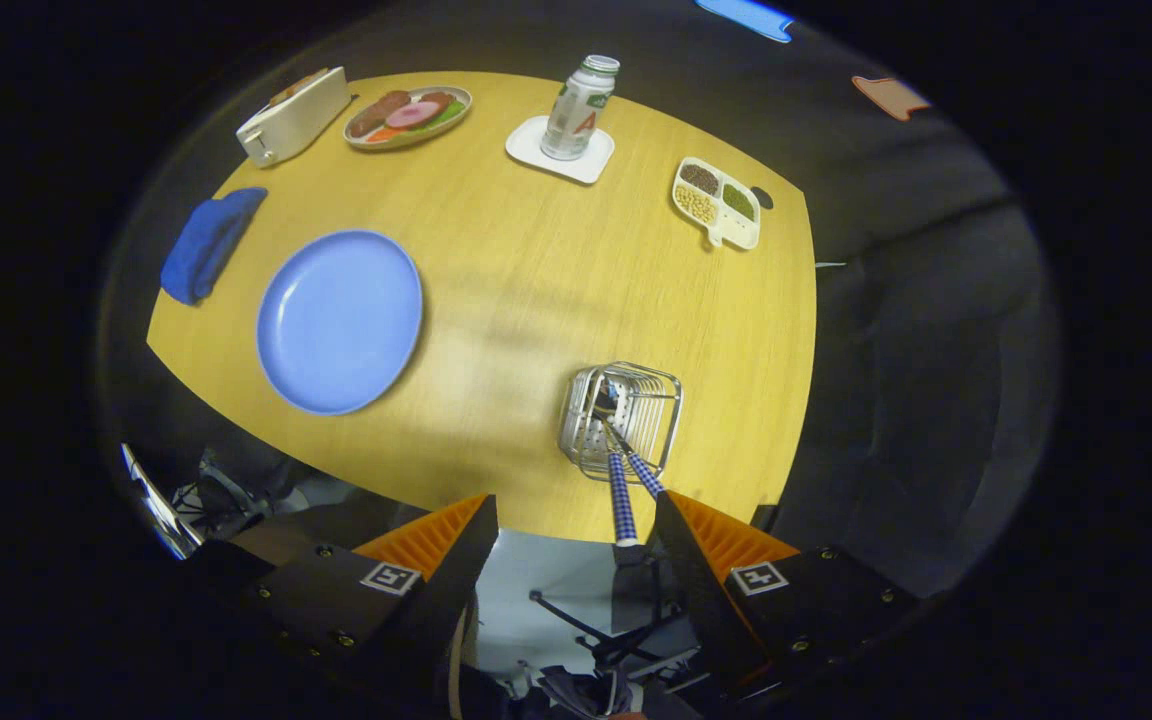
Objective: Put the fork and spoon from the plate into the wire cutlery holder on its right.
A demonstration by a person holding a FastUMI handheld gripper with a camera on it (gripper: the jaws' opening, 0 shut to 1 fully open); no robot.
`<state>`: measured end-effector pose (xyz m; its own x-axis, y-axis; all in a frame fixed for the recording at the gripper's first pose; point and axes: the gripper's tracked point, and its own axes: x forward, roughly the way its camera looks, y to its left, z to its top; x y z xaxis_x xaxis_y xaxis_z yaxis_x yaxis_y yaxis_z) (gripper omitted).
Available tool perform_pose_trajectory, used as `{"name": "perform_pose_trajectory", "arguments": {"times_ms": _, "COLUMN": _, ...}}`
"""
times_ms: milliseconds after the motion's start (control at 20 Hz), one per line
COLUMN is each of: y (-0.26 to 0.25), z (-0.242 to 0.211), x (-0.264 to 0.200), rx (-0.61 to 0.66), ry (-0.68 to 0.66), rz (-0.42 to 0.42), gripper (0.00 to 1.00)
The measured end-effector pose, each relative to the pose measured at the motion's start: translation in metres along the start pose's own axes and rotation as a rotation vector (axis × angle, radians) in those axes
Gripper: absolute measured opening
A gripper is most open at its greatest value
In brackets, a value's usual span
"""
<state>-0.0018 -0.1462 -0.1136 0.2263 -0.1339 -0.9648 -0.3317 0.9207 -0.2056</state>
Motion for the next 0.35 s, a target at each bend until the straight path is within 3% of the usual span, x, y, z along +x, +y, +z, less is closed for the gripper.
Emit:
{"name": "perform_pose_trajectory", "arguments": {"times_ms": 150, "y": 0.030, "z": 0.017, "x": -0.004, "rx": 0.017, "ry": -0.113, "rz": 0.055, "gripper": 0.97}}
{"name": "perform_pose_trajectory", "arguments": {"times_ms": 350, "y": 0.058, "z": 0.050, "x": -0.021, "rx": 0.052, "ry": -0.322, "rz": 0.058, "gripper": 0.97}}
